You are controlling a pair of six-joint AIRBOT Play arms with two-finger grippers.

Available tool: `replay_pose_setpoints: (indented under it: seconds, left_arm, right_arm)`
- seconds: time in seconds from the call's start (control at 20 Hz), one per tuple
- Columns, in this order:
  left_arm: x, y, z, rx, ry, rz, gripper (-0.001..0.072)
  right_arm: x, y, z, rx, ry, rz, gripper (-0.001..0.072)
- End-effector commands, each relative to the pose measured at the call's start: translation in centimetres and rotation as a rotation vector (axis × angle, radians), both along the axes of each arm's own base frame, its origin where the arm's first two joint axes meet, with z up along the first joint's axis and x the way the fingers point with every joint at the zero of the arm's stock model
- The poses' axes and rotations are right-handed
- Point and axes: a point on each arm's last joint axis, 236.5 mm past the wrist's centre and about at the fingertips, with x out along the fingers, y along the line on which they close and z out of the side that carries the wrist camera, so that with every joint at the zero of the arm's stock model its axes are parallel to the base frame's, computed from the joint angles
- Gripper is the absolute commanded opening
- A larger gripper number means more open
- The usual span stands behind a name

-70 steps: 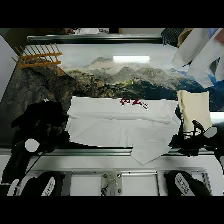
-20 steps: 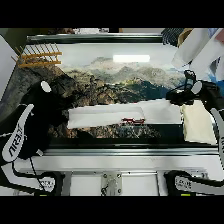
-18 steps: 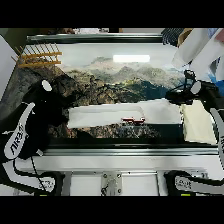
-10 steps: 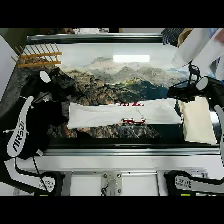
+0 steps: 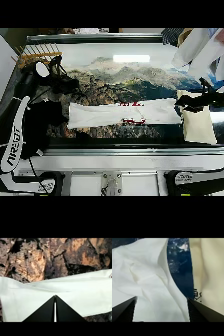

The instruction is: Fold the clothes and pants, and hang the long-sleeved shirts on hangers.

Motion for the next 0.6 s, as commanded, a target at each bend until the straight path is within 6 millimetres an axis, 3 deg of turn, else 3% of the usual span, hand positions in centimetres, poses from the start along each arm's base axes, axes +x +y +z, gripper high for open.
replay_pose_setpoints:
  seconds: [0.0, 0.25, 0.55]
  left_arm:
    - [-1.1, -3.7, 0.6, -0.002, -0.015, -0.085, 0.0006]
    - [-1.9, -7.1, 0.7, -0.007, -0.037, -0.155, 0.0006]
    - [-2.2, -7.8, 0.7, -0.008, -0.037, -0.172, 0.0006]
  right_arm:
    - [0.1, 1.1, -2.2, 0.102, -0.009, 0.059, 0.0716]
    - [0.0, 2.2, -3.8, 0.14, 0.015, 0.081, 0.0715]
    - [-1.9, 4.1, -4.5, 0.224, 0.1, 0.132, 0.0714]
